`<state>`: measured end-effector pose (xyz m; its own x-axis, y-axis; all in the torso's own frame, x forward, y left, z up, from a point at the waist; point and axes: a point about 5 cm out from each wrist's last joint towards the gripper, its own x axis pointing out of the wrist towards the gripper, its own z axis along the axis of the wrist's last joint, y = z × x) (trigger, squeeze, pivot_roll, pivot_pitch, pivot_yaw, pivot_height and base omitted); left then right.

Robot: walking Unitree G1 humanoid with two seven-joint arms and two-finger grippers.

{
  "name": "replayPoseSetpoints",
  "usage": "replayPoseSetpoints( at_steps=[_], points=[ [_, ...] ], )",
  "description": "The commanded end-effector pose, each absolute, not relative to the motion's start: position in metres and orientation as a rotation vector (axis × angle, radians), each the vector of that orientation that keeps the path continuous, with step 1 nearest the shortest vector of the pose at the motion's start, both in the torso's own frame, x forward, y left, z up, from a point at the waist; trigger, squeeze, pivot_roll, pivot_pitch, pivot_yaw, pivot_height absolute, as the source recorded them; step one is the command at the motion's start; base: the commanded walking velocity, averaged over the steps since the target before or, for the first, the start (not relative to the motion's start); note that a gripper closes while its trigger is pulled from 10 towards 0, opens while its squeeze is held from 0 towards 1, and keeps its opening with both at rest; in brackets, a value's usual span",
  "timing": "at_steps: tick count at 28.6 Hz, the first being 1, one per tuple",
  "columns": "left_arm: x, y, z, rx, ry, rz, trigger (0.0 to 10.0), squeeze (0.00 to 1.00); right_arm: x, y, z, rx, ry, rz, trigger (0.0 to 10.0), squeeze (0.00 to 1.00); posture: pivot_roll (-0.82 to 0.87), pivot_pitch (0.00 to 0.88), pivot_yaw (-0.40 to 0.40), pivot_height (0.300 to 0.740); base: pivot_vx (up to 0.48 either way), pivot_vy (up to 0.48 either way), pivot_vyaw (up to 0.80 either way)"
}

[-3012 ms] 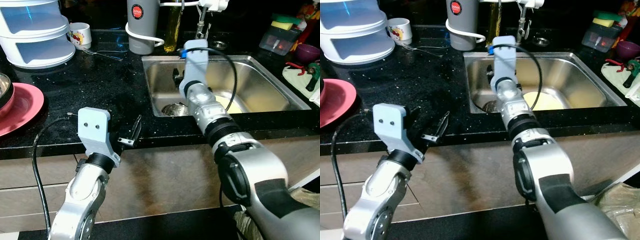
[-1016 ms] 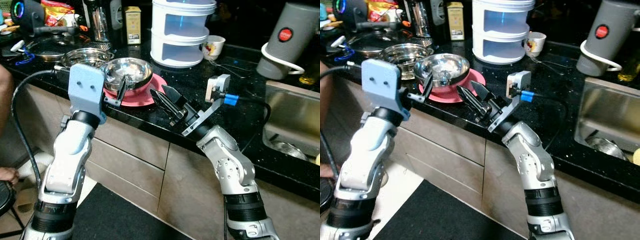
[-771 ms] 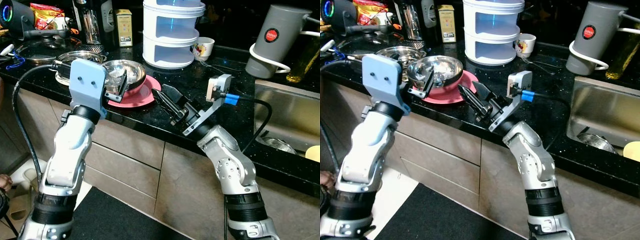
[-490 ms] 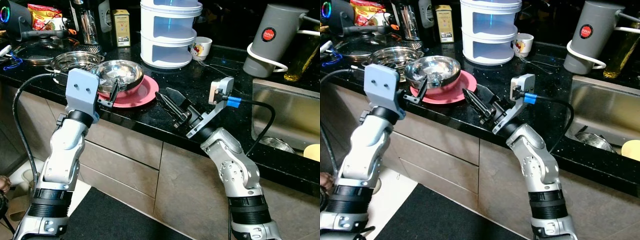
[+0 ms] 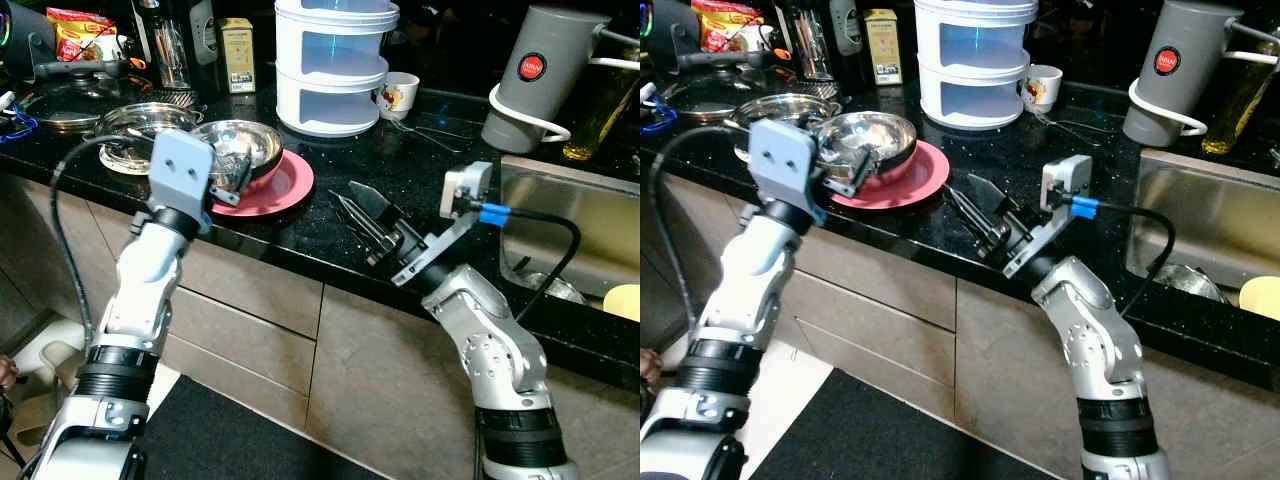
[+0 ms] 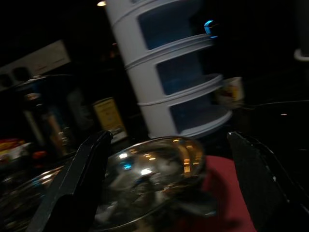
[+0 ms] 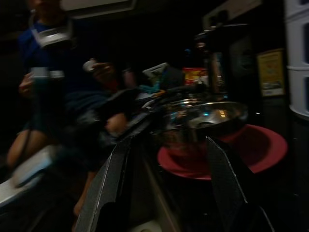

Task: Kitchen organization

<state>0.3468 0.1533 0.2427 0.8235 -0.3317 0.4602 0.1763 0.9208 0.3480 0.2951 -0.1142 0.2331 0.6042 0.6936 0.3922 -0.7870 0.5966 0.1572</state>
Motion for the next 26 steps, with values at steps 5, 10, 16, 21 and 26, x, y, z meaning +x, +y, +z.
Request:
replayPoseSetpoints(
  at_steps=[5, 10, 16, 21, 26],
  points=[
    [0.348, 0.152, 0.234, 0.294, -0.522, -0.3, 10.0, 0.0, 0.282, -0.111, 0.232, 0.317, -0.297, 0.983, 10.0, 0.0, -0.01, 0.045, -0.022, 0.74, 0.0, 0.0, 0.0],
    [0.348, 0.152, 0.227, 0.282, -0.505, -0.328, 10.0, 0.0, 0.276, -0.109, 0.23, 0.319, -0.285, 1.013, 10.0, 0.0, -0.01, 0.039, -0.017, 0.74, 0.0, 0.0, 0.0],
    [0.349, 0.154, 0.222, 0.285, -0.481, -0.351, 10.0, 0.0, 0.275, -0.109, 0.23, 0.317, -0.28, 1.016, 10.0, 0.0, -0.01, 0.034, -0.013, 0.74, 0.0, 0.0, 0.0],
    [0.35, 0.157, 0.221, 0.312, -0.471, -0.343, 10.0, 0.0, 0.276, -0.11, 0.229, 0.312, -0.276, 1.006, 10.0, 0.0, -0.01, 0.036, -0.012, 0.74, 0.0, 0.0, 0.0],
    [0.35, 0.164, 0.219, 0.348, -0.457, -0.312, 10.0, 0.0, 0.276, -0.111, 0.228, 0.308, -0.271, 0.994, 10.0, 0.0, -0.01, 0.044, -0.011, 0.74, 0.0, 0.0, 0.0]
  ],
)
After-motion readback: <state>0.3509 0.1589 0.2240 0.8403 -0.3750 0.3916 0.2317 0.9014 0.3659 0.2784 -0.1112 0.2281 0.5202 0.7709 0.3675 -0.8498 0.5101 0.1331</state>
